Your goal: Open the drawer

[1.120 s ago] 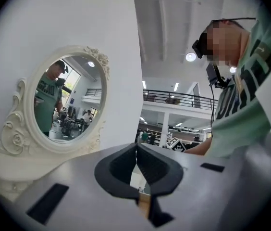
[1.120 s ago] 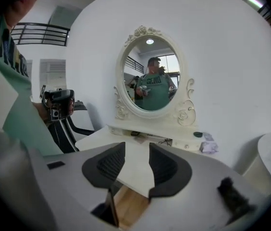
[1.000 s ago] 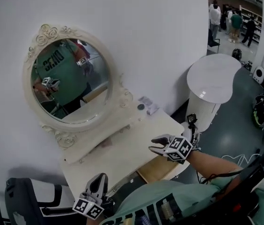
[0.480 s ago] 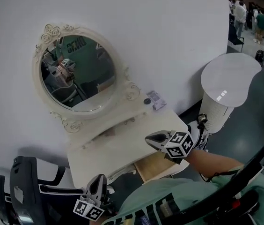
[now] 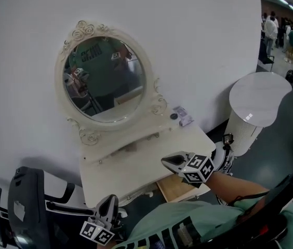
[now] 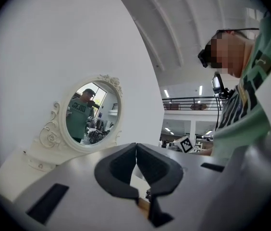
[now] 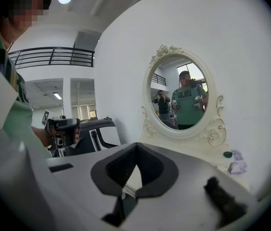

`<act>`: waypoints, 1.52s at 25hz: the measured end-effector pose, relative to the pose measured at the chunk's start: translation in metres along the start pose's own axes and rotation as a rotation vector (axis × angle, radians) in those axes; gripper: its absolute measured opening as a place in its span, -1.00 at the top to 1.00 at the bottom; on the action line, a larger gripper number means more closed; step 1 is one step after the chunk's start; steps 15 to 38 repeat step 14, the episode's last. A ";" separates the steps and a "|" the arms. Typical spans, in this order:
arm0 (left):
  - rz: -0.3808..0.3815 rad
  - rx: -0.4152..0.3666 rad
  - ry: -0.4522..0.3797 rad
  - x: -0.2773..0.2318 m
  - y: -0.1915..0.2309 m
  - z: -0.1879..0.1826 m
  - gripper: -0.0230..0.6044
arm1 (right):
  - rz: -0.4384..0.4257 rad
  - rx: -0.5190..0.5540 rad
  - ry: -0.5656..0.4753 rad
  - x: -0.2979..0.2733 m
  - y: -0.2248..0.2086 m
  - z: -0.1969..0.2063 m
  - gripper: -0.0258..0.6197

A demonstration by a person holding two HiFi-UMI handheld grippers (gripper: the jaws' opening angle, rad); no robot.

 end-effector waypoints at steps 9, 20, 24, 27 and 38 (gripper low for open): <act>0.029 0.003 0.008 -0.003 0.003 -0.002 0.89 | -0.008 0.003 0.024 -0.009 0.009 0.005 0.89; 0.035 0.008 0.007 -0.007 0.000 0.000 0.89 | -0.003 0.015 0.024 -0.005 0.003 0.004 0.89; 0.035 0.008 0.007 -0.007 0.000 0.000 0.89 | -0.003 0.015 0.024 -0.005 0.003 0.004 0.89; 0.035 0.008 0.007 -0.007 0.000 0.000 0.89 | -0.003 0.015 0.024 -0.005 0.003 0.004 0.89; 0.035 0.008 0.007 -0.007 0.000 0.000 0.89 | -0.003 0.015 0.024 -0.005 0.003 0.004 0.89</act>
Point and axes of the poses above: the fingertips, and each gripper's own axes: x backward along the fingers, y to its left, z out of its underside, the point moved 2 cm from there along x, backward along the fingers, and after that the axes turned 6 degrees about z, right-handed, at the moved point
